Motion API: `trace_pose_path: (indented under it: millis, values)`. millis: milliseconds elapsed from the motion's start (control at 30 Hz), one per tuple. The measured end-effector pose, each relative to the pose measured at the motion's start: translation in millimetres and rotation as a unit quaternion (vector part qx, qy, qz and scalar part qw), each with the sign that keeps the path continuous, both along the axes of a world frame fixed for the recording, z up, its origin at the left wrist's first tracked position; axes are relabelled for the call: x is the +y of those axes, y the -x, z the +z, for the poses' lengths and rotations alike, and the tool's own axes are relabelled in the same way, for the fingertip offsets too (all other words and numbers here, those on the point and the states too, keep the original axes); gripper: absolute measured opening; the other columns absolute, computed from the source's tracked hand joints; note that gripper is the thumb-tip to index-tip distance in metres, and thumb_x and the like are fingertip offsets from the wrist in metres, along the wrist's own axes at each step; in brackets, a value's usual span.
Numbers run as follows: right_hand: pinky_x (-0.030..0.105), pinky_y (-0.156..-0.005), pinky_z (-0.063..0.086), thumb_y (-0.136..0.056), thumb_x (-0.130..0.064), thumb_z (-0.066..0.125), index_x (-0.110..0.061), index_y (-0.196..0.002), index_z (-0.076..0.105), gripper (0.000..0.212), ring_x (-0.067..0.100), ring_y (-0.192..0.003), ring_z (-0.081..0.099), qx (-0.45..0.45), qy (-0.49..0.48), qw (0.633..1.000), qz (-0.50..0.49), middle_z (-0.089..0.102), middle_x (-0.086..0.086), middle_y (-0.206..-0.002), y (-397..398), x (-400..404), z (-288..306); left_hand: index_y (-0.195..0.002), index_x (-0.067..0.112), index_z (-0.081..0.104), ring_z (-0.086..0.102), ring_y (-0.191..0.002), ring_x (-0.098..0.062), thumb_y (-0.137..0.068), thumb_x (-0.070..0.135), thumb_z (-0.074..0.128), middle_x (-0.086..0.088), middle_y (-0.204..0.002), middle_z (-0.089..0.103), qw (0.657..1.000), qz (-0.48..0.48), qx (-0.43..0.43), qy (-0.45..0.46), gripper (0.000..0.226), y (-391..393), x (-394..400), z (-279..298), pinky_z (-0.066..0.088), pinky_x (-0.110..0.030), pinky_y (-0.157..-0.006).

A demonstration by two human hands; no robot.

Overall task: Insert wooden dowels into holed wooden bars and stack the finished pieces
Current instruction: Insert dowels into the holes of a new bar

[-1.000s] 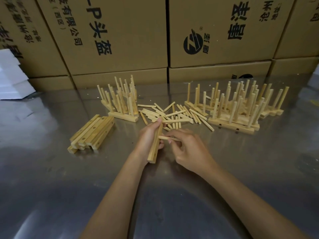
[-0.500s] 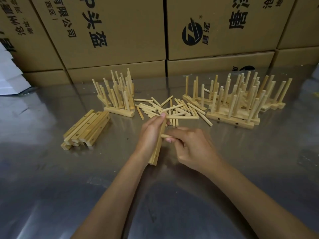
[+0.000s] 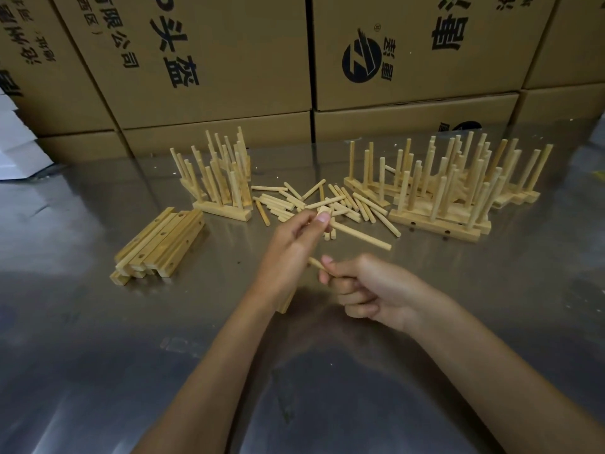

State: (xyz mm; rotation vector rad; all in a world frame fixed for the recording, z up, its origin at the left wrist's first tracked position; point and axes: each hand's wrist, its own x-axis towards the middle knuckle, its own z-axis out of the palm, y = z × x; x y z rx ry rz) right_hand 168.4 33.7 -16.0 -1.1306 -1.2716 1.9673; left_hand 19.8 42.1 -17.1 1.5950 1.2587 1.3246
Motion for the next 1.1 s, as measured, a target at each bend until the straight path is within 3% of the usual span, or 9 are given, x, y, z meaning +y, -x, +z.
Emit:
trace_pose_path:
  millis: [67,167,300,533,633,767,900,1000,1100]
  values:
    - [0.022,-0.040,0.020,-0.102,-0.033,0.050,-0.015,-0.070,0.059,0.038,0.007,-0.039,0.023,-0.139,-0.182,0.973,-0.038,0.029,-0.011,-0.045,6.2,-4.7,-3.4,-0.093,0.011,0.069,0.057,-0.079,0.014,-0.102,0.040,0.050,-0.004,-0.100,0.070,1.000,0.017,-0.003,0.014,0.036,0.1,2.0,-2.5,0.046,-0.014,-0.073]
    - [0.025,-0.046,0.023,-0.101,-0.032,0.050,-0.022,-0.062,0.053,0.040,0.008,-0.042,0.035,-0.294,-0.440,0.844,-0.082,0.038,-0.011,-0.044,12.7,-10.5,-11.5,-0.092,0.015,0.071,0.055,-0.075,0.021,-0.102,0.043,0.048,0.018,-0.091,0.070,0.998,0.031,-0.001,0.052,0.037,0.6,4.2,-2.5,0.046,-0.028,-0.070]
    - [0.027,-0.049,0.023,-0.102,-0.027,0.046,-0.027,-0.078,0.059,0.027,0.013,-0.046,0.047,-0.391,-0.584,0.707,-0.075,0.042,-0.014,-0.053,13.2,-15.7,-8.8,-0.091,0.016,0.072,0.057,-0.087,0.020,-0.102,0.044,0.048,0.031,-0.092,0.068,0.997,0.021,-0.014,0.076,0.038,4.0,6.0,0.7,0.042,-0.029,-0.074]
    - [0.025,-0.046,0.023,-0.104,-0.034,0.041,-0.009,-0.068,0.053,0.046,0.011,-0.040,0.030,-0.220,-0.249,0.939,-0.089,0.035,-0.003,-0.049,17.2,-11.1,-10.7,-0.090,0.012,0.072,0.059,-0.085,0.014,-0.102,0.033,0.051,0.016,-0.081,0.069,1.000,0.000,0.007,0.026,0.032,-1.1,3.8,-3.5,0.038,0.000,-0.072]
    - [0.019,-0.038,0.015,-0.106,-0.034,0.040,-0.013,-0.073,0.052,0.041,0.007,-0.037,0.018,-0.127,-0.132,0.981,-0.067,0.026,-0.005,-0.049,14.2,-9.3,-4.7,-0.095,0.016,0.075,0.061,-0.088,0.015,-0.101,0.029,0.054,0.015,-0.088,0.074,0.999,-0.002,-0.027,0.037,0.026,-1.6,3.9,-3.4,0.038,0.002,-0.071]
    - [0.018,-0.037,0.021,-0.103,-0.037,0.047,-0.008,-0.087,0.066,0.039,0.007,-0.042,0.022,-0.082,-0.082,0.993,-0.018,0.033,-0.006,-0.051,3.5,-2.7,2.5,-0.090,0.011,0.075,0.063,-0.083,-0.006,-0.098,0.027,0.057,0.006,-0.075,0.069,0.994,0.000,-0.057,0.094,0.025,3.1,8.1,0.2,0.046,-0.022,-0.085]
    - [0.021,-0.042,0.041,-0.088,-0.058,0.060,-0.023,-0.105,0.070,0.040,0.011,-0.051,0.052,-0.085,-0.143,0.985,-0.033,0.064,0.002,-0.067,-6.4,1.0,11.8,-0.118,0.015,0.073,0.062,-0.117,-0.026,-0.100,0.034,0.055,-0.007,-0.117,0.072,0.986,0.057,-0.083,0.134,0.031,11.9,14.0,1.0,0.048,-0.042,-0.101]
    - [0.024,-0.055,0.052,-0.075,-0.069,0.063,-0.034,-0.100,0.071,0.043,0.007,-0.068,0.067,-0.137,-0.218,0.963,-0.078,0.074,-0.006,-0.084,-15.0,8.0,8.4,-0.118,0.020,0.070,0.064,-0.086,-0.018,-0.102,0.041,0.048,-0.004,-0.100,0.068,0.965,0.151,-0.122,0.177,0.035,28.0,19.2,-2.5,0.052,-0.034,-0.074]
    - [0.033,-0.084,0.053,-0.090,-0.038,0.067,-0.026,-0.108,0.068,0.021,0.006,-0.091,0.063,-0.265,-0.311,0.894,-0.183,0.068,-0.007,-0.097,-14.1,28.1,-13.7,-0.105,0.017,0.067,0.050,-0.054,-0.011,-0.104,0.043,0.045,0.000,-0.067,0.055,0.918,0.184,-0.244,0.254,0.034,47.1,24.2,-3.1,0.043,-0.025,-0.048]
